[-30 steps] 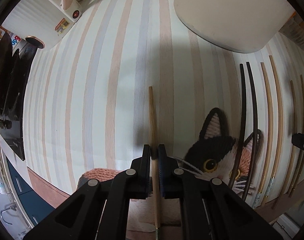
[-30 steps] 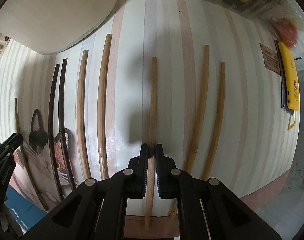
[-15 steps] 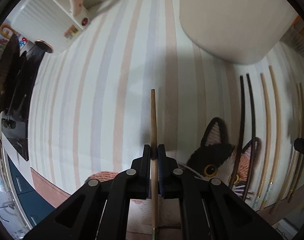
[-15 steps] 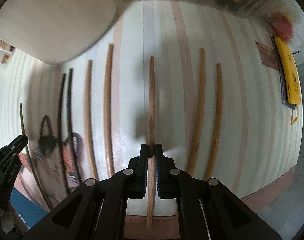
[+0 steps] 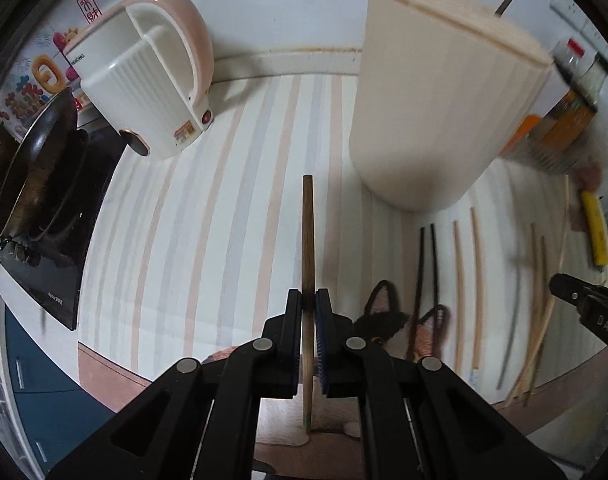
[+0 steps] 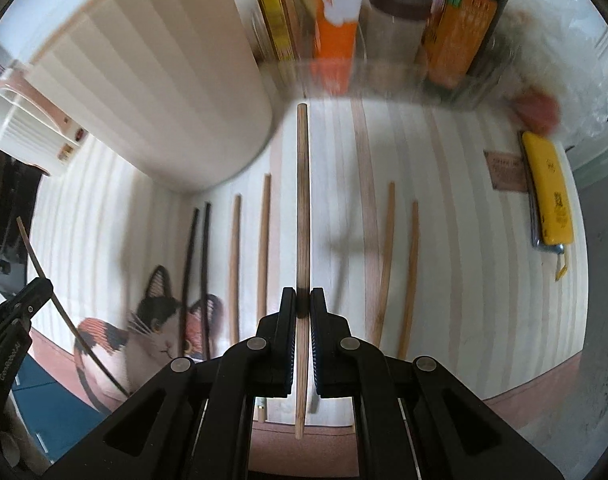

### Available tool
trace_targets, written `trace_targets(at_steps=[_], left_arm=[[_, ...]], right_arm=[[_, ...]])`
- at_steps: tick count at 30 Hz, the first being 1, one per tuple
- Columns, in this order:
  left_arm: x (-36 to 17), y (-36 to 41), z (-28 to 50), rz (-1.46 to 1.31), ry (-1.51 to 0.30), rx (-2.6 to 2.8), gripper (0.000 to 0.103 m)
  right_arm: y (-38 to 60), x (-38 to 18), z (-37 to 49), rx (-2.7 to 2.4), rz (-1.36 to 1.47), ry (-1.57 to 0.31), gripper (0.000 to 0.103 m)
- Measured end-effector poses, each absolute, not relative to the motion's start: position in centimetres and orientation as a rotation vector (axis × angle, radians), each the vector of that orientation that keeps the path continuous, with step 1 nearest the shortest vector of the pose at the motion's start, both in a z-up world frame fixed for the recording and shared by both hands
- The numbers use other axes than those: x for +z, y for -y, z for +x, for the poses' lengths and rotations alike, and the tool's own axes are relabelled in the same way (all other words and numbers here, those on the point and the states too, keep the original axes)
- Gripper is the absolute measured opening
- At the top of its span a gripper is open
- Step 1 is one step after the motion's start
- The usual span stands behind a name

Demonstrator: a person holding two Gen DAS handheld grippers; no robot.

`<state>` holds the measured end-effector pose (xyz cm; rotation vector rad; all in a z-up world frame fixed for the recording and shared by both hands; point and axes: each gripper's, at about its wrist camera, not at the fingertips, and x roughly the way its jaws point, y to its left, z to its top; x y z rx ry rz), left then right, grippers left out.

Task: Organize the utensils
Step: 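Lift both wooden chopsticks and carry them over the utensil holder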

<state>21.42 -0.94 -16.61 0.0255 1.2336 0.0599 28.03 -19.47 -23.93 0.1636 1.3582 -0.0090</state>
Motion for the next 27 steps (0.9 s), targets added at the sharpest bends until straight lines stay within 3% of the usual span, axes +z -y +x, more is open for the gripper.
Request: trace_targets(at_steps=[18, 27], left_arm=[[-11.4, 0.1, 21.2, 0.004, -1.087, 0.069, 0.004], [-4.0, -0.9, 22.0, -0.085, -0.963, 0.038, 0.004]], right_arm=[[19.9, -16.4, 29.2, 0.025, 0.209, -1.163, 0.007], [18.8, -11.1, 30.9, 0.107, 0.228, -1.087, 0.007]])
